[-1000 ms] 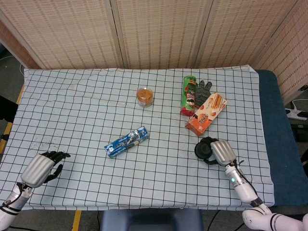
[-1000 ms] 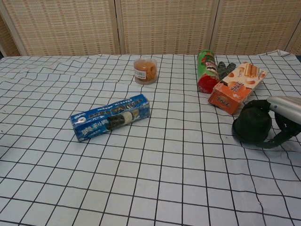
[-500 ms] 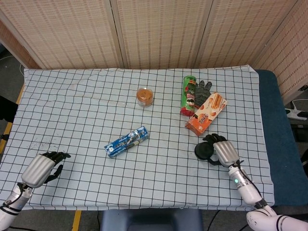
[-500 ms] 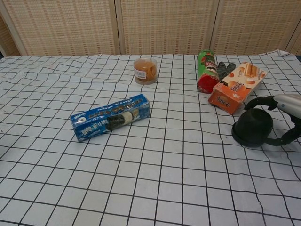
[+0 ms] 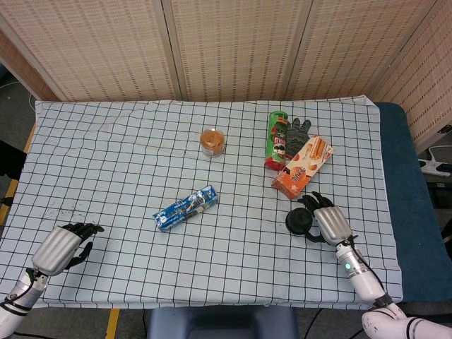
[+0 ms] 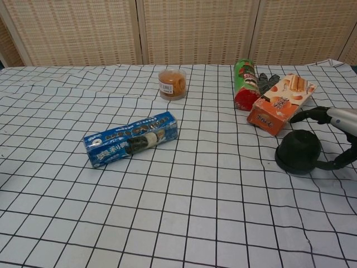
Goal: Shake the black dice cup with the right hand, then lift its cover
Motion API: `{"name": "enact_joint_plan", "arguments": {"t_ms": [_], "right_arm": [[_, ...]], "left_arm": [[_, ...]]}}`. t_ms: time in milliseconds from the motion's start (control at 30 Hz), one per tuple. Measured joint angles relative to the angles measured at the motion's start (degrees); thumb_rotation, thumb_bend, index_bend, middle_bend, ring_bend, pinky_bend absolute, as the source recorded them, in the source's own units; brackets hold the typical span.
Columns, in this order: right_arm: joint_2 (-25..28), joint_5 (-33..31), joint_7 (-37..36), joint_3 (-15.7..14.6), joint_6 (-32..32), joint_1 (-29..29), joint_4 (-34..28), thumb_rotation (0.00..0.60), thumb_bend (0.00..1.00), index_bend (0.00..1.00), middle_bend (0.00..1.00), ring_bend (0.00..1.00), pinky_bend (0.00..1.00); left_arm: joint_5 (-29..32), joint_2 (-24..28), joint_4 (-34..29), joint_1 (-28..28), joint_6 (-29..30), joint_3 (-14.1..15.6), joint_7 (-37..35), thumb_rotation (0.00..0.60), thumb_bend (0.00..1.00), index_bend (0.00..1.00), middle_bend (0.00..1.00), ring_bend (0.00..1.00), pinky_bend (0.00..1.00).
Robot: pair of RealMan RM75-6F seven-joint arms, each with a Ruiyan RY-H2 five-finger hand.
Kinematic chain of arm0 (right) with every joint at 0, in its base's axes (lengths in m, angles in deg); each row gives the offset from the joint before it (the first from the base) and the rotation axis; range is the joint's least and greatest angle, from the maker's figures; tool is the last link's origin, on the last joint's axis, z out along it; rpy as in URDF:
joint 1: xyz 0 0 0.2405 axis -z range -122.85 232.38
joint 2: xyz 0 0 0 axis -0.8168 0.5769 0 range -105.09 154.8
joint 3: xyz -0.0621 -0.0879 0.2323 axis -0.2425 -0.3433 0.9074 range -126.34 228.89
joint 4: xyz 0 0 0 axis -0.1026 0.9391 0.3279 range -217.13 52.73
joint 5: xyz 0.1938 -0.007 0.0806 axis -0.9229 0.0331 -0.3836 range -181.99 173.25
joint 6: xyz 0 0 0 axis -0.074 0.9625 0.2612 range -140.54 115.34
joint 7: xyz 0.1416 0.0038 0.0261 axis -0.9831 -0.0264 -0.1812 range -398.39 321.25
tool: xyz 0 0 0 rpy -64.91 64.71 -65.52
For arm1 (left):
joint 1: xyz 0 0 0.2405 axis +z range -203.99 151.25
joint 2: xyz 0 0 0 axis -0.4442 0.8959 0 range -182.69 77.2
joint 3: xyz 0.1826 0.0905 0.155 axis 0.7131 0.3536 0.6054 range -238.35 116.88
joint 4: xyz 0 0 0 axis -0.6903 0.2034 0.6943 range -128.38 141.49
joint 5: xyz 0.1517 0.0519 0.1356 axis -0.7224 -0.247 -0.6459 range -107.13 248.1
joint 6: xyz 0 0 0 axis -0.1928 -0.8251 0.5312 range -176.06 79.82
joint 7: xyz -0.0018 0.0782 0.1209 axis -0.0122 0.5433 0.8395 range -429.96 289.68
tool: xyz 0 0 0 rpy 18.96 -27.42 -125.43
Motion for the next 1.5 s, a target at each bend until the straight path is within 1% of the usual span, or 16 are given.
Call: {"name": "enact_joint_plan", "arguments": {"t_ms": [67, 167, 267, 300, 367, 433, 767, 967, 1067, 1200, 1300, 1400, 1500], "right_arm": [[-0.4, 0.9, -0.9, 0.0, 0.8, 0.0, 0.4, 0.600, 0.15, 0.25, 0.19, 0.03, 0.14], [-1.2, 2.3, -2.5, 0.0, 2.4, 0.1, 1.7, 0.600, 0.15, 0.29, 0.24, 0.06, 0.14], [-1.9, 2.8, -3.0, 0.0, 3.1, 0.2, 2.9, 0.600, 0.15, 0.33, 0.32, 0.14, 0.16], [-2.1, 2.8, -3.2, 0.0, 3.1, 0.2, 3.1, 0.600, 0.15, 0.34, 0.33, 0.15, 0.18], [-2.1, 2.7, -3.4, 0.0, 2.9, 0.3, 3.3, 0.600, 0.15, 0.36, 0.33, 0.16, 0.24], [-2.1, 2.6, -3.3, 0.0, 2.9, 0.3, 3.3, 0.600, 0.15, 0.37, 0.34, 0.17, 0.27], [-2.1, 4.1, -4.1, 0.3, 5.7, 0.7, 2.9, 0.600, 0.15, 0.41, 0.38, 0.22, 0.28], [-0.3, 5.9, -4.0, 0.2, 9.3, 1.6, -0.4, 0.600, 0.15, 0.41, 0.38, 0.22, 0.28], [1.2, 6.2, -1.8, 0.2, 11.1, 2.5, -2.7, 0.600, 0.15, 0.41, 0.38, 0.22, 0.28], [3.4, 5.2, 4.6, 0.0, 13.1, 4.5, -5.3, 0.600, 0.15, 0.41, 0.38, 0.22, 0.28], [4.7, 3.6, 9.1, -0.4, 14.6, 6.9, -6.1, 0.600, 0.15, 0.42, 0.38, 0.22, 0.28], [5.1, 2.3, 9.4, -0.7, 14.9, 8.3, -5.0, 0.600, 0.15, 0.42, 0.38, 0.22, 0.28], [5.1, 1.0, 6.7, -1.0, 13.7, 8.8, -2.7, 0.600, 0.15, 0.42, 0.38, 0.22, 0.28]], "left_arm": [[0.1, 0.1, -0.1, 0.0, 0.0, 0.0, -0.1, 0.600, 0.58, 0.32, 0.40, 0.43, 0.62], [0.0, 0.1, 0.1, 0.0, 0.2, 0.0, 0.0, 0.600, 0.58, 0.32, 0.40, 0.44, 0.62], [0.1, 0.1, 0.0, 0.0, 0.0, -0.1, -0.3, 0.600, 0.58, 0.32, 0.40, 0.44, 0.62], [0.1, 0.1, 0.0, 0.0, 0.0, 0.0, -0.3, 0.600, 0.58, 0.32, 0.40, 0.44, 0.62], [0.0, 0.1, 0.1, 0.0, 0.0, 0.0, -0.2, 0.600, 0.58, 0.32, 0.39, 0.44, 0.62], [0.1, 0.0, 0.1, 0.0, -0.1, 0.0, -0.2, 0.600, 0.58, 0.32, 0.40, 0.44, 0.62], [0.1, 0.1, 0.1, -0.1, -0.1, 0.0, -0.2, 0.600, 0.58, 0.32, 0.40, 0.44, 0.62], [0.1, 0.1, 0.0, 0.0, -0.1, 0.0, -0.3, 0.600, 0.58, 0.32, 0.40, 0.44, 0.62], [0.1, 0.2, 0.0, 0.0, 0.3, -0.1, -0.3, 0.600, 0.58, 0.32, 0.40, 0.44, 0.62], [0.2, 0.2, 0.0, 0.1, 0.2, -0.1, -0.3, 0.600, 0.58, 0.32, 0.40, 0.44, 0.62], [0.4, 0.2, -0.1, 0.1, 0.4, -0.3, -0.2, 0.600, 0.58, 0.32, 0.40, 0.44, 0.62], [0.5, 0.2, -0.3, 0.2, 0.4, -0.4, -0.1, 0.600, 0.58, 0.32, 0.40, 0.44, 0.62], [0.5, 0.2, -0.3, 0.2, 0.2, -0.3, 0.2, 0.600, 0.58, 0.32, 0.40, 0.44, 0.62]]}}
